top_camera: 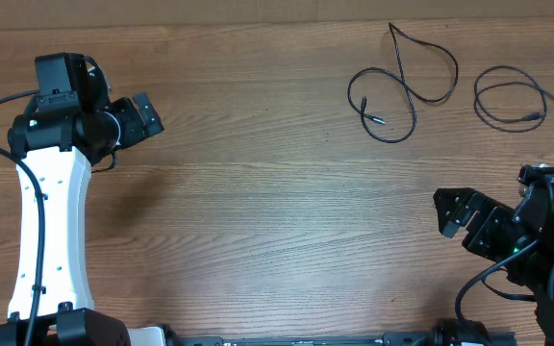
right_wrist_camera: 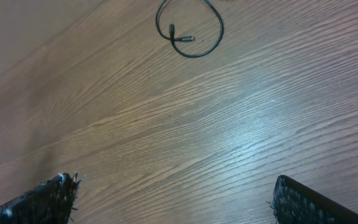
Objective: Untangle cables
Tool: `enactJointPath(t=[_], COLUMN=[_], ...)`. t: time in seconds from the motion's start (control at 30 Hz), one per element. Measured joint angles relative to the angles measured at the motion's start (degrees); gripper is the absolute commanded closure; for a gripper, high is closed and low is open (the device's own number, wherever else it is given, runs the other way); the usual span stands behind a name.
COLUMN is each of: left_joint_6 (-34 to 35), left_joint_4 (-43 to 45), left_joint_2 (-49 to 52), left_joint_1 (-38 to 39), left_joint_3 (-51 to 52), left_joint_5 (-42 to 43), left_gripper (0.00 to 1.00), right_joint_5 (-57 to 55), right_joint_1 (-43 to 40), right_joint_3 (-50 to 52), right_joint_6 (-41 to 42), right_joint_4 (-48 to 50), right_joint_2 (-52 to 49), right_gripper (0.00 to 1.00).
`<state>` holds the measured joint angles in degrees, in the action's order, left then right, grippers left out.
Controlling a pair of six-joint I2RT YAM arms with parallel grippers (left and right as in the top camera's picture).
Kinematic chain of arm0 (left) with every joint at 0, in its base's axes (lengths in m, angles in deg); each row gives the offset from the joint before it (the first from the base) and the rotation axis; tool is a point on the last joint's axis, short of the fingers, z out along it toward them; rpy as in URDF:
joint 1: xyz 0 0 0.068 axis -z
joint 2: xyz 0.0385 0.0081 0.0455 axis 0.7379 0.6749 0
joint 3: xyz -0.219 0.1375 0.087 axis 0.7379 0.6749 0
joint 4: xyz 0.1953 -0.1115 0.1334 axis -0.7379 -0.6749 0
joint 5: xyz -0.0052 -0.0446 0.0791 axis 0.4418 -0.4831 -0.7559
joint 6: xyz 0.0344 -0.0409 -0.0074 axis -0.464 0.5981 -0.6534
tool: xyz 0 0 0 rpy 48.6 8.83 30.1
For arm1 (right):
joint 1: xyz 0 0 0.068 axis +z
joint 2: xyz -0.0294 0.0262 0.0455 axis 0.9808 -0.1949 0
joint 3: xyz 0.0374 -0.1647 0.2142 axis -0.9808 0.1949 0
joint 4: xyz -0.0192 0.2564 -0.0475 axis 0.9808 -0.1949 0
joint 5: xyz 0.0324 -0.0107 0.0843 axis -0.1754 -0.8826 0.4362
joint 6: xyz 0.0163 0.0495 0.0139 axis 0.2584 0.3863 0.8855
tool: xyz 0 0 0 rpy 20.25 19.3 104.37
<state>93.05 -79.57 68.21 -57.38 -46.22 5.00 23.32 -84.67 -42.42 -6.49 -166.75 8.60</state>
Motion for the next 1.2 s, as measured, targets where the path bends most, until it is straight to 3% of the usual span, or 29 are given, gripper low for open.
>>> enactJointPath(t=[0.2,0.4,0.83,1.2], left_joint_6=[0.0,0.0,0.0,0.0], left_joint_4=[0.0,0.0,0.0,0.0], left_joint_2=[0.0,0.0,0.0,0.0], left_joint_1=[0.0,0.0,0.0,0.0], left_joint_3=[0.0,0.0,0.0,0.0], left_joint_5=[0.0,0.0,0.0,0.0], left_gripper=[0.0,0.0,0.0,0.0], right_joint_5=[0.0,0.6,3.5,1.1], right_joint_1=[0.0,1.0,7.1,7.5], right_joint_3=[0.1,4.1,31.2,49.2], right_joint_6=[0.0,0.0,0.1,0.0], right_joint_4=[0.6,11.0,48.3,66.7], right_joint_2=[0.0,0.6,11.7,27.4], right_gripper=[0.0,0.0,0.0,0.0])
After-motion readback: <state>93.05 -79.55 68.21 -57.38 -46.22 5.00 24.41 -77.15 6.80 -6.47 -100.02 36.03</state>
